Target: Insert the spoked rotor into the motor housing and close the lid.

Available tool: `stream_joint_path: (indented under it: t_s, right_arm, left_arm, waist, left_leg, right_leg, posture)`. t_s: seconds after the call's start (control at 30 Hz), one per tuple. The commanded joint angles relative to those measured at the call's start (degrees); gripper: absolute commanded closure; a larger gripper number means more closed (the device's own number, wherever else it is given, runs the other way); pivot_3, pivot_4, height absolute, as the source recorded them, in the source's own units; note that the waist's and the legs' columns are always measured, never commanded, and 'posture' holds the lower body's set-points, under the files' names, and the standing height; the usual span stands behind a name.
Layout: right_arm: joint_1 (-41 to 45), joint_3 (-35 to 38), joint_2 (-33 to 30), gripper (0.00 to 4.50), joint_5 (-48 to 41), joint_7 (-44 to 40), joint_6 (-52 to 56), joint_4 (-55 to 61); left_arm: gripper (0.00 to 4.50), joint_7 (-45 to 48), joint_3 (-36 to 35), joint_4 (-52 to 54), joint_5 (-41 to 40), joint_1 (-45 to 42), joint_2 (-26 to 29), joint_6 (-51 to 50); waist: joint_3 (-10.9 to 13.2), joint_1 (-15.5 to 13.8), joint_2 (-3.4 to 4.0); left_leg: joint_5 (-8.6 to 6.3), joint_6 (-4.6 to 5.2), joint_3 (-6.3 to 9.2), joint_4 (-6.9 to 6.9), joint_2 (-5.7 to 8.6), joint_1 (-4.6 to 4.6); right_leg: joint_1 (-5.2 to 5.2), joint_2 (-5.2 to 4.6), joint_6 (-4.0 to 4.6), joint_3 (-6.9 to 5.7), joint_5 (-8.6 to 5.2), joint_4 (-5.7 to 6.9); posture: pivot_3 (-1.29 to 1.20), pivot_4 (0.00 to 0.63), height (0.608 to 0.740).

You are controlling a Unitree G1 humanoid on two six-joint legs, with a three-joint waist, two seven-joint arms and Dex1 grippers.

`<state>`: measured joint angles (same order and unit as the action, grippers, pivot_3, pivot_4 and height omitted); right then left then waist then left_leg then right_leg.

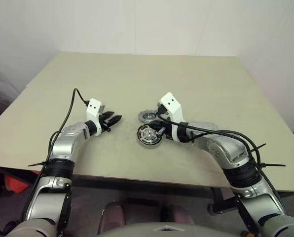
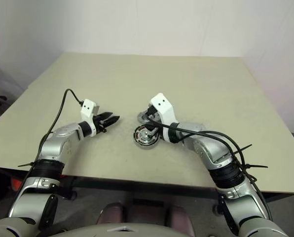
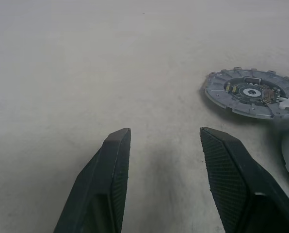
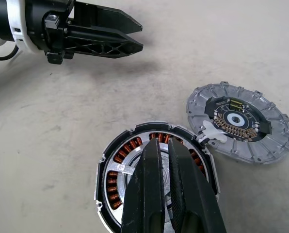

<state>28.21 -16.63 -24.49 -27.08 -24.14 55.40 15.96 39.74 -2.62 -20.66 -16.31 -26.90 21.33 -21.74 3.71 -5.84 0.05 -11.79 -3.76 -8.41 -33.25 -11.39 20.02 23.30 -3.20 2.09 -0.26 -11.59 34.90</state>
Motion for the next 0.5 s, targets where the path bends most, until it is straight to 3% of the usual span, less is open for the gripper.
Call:
stream_joint_path:
  t_s: [0.03,0.23,0.5]
  right_arm:
    - [-0.4,-0.4,1.1,4.28,1.4,-0.9,-0.6,-1.2]
    - [-2.9,-1.8,3.0,4.28,5.4,-1.7,-2.8,-8.2]
    - [-2.0,0.3,0.8,4.28,5.3,-6.3,-5.8,-2.9]
  left_arm:
    - [2.06,-0.1,-0.8,2.0,-0.1,-0.7,0.6,0.7]
    - [2.06,-0.1,-0.9,1.9,0.0,-0.9,0.9,0.7]
    - [2.06,-0.2,-1.0,1.3,0.0,-1.3,0.8,1.1]
  waist:
    - [0.0,0.0,-0.03]
    - [-0.1,0.2,-0.15]
    - [-0.1,0.1,-0.17]
  left_leg:
    - [0.00,0.00,0.00,0.00,0.00,0.00]
    - [0.00,0.00,0.00,0.00,0.01,-0.02]
    - [0.01,0.02,0.00,-0.05,-0.02,-0.11]
  right_leg:
    - [0.00,0.00,0.00,0.00,0.00,0.00]
    - [-0.02,-0.02,0.01,0.00,0.00,-0.01]
    - [-0.17,-0.02,0.01,-0.02,-0.01,0.00]
  posture:
    - [0.00,0.000,0.740]
    - [0.00,0.000,0.740]
    - [0.00,0.000,0.740]
